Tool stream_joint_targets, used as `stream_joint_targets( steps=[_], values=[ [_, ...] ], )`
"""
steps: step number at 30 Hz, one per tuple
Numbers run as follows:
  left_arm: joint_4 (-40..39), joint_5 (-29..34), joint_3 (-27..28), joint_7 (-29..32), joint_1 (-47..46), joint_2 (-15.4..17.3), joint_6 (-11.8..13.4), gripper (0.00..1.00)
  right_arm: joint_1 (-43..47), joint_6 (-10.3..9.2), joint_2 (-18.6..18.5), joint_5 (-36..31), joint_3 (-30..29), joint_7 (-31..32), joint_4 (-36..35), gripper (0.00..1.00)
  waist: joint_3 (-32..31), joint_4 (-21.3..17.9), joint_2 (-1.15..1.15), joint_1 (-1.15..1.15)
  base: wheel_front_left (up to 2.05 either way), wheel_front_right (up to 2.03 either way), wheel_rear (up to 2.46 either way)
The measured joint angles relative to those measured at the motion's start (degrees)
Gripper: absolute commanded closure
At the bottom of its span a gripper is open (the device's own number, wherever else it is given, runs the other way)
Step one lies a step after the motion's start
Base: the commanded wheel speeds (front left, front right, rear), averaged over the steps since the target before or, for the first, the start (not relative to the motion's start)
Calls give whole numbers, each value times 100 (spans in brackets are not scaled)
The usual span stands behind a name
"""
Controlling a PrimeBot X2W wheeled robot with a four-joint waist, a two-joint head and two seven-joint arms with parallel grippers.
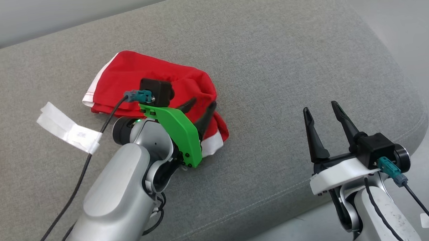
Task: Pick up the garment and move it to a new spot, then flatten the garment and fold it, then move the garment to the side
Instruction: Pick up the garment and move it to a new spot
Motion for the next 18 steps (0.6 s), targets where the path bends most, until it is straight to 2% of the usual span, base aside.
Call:
stream_joint_targets(
  steps=[9, 18],
  values=[
    [102, 454, -448, -420, 6, 7, 0, 0, 20, -52, 24, 0, -112, 0, -4, 0, -81, 117, 0, 0, 0, 0, 0],
    [71, 454, -323, -1025, 584, 13, 201, 0, 264, -59, 21, -1, -270, 0, -4, 0, -324, 403, 0, 0, 0, 0, 0]
  ],
)
